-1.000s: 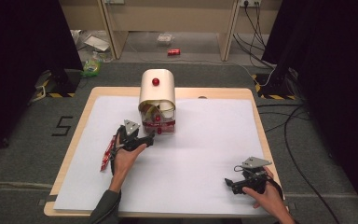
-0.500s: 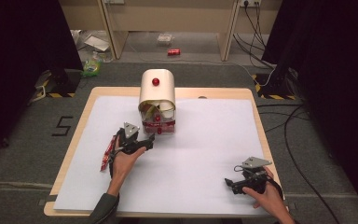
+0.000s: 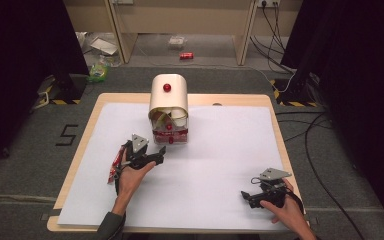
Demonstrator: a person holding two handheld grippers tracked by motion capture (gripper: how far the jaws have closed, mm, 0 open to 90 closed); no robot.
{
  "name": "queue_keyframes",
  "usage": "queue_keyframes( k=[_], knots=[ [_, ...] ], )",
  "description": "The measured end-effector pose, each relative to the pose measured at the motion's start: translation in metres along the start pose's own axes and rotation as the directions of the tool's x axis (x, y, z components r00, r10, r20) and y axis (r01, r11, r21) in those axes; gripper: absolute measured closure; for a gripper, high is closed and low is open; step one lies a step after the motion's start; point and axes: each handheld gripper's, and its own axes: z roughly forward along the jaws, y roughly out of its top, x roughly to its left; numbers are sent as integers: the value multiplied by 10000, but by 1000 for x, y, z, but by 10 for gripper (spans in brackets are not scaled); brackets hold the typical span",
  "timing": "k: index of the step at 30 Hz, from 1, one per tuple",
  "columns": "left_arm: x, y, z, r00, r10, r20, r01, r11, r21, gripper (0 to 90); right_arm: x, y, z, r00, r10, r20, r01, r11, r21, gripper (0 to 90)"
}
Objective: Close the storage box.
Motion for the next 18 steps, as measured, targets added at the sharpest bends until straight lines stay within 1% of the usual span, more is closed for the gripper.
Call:
queue_keyframes(
  k=[3, 7, 14, 18],
  knots=[
    [-1, -2, -4, 10000, 6, 29, -6, 10000, -35, 177, 0, 0, 0, 10000, -1, 5, 1, 10000, 5, 3],
    [-1, -5, -8, 10000, 78, 38, -79, 10000, 35, 176, 0, 0, 0, 10000, -4, 8, 4, 10000, 6, 3],
    [0, -13, -14, 10000, 83, -20, -82, 9999, 119, 176, 0, 0, 0, 10000, 4, 3, -4, 10000, 1, 4],
    [-2, -18, -17, 9999, 138, -5, -138, 9998, 141, 176, 0, 0, 0, 10000, -3, 13, 3, 10000, 2, 4]
  ],
)
